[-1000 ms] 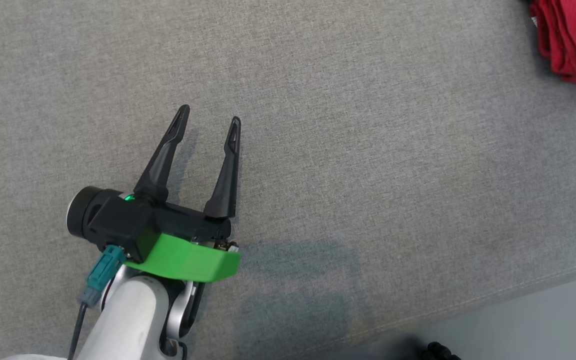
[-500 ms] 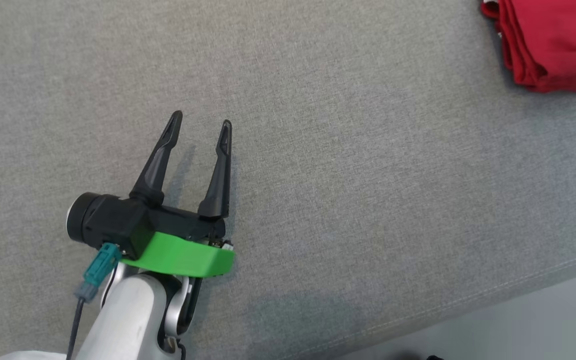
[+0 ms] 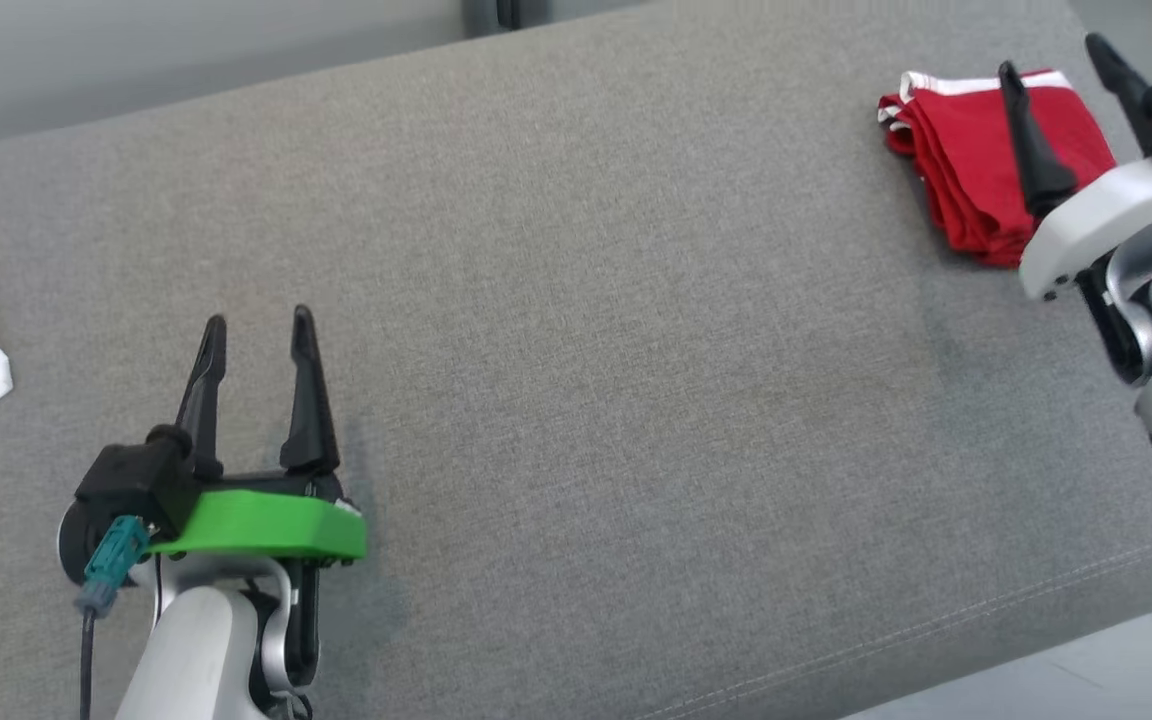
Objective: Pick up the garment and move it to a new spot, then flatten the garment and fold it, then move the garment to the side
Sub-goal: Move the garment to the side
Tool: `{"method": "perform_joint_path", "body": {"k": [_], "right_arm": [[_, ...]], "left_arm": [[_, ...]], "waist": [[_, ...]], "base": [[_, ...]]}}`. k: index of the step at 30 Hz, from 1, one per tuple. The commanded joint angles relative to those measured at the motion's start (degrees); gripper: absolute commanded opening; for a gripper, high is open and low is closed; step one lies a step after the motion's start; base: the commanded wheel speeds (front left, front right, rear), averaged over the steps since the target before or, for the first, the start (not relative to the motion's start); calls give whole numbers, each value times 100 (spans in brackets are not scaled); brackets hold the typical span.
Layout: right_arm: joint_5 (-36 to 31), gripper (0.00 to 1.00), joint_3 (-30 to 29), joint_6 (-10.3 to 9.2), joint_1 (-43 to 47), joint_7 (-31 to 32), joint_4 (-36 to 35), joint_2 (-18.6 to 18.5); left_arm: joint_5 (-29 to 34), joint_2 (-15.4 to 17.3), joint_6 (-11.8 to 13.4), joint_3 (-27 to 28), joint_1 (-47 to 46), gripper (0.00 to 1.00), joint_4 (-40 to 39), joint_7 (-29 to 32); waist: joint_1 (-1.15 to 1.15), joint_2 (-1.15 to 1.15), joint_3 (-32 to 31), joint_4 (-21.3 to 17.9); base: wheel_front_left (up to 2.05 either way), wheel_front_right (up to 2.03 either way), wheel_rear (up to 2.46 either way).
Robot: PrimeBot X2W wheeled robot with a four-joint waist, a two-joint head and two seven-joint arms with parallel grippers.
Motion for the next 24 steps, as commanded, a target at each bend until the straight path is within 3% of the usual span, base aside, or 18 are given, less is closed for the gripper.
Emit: {"method": "perform_joint_path", "body": {"k": [1, 10, 19, 24], "right_arm": [[-64, 100, -92, -4, 208, -14, -103, 58], [-790, 100, -1068, -3, 1820, -14, -1299, 793], [-1409, 100, -1852, -4, 3371, -14, -2538, 1835], [-1541, 100, -2024, -3, 3845, -14, -2972, 2077]], "left_arm": [[-23, 9, 51, 72, 120, 100, 44, -43], [20, -107, 158, 671, 854, 100, 301, -83], [237, -338, 26, 1041, 1263, 100, 249, -85], [304, -421, -55, 1079, 1281, 100, 263, -84]], "waist": [[0, 0, -546, 86], [0, 0, -1125, 393], [0, 0, -1295, 768], [0, 0, -1304, 870]], "base": [[0, 0, 0], [0, 0, 0], [0, 0, 0], [0, 0, 0]]}}
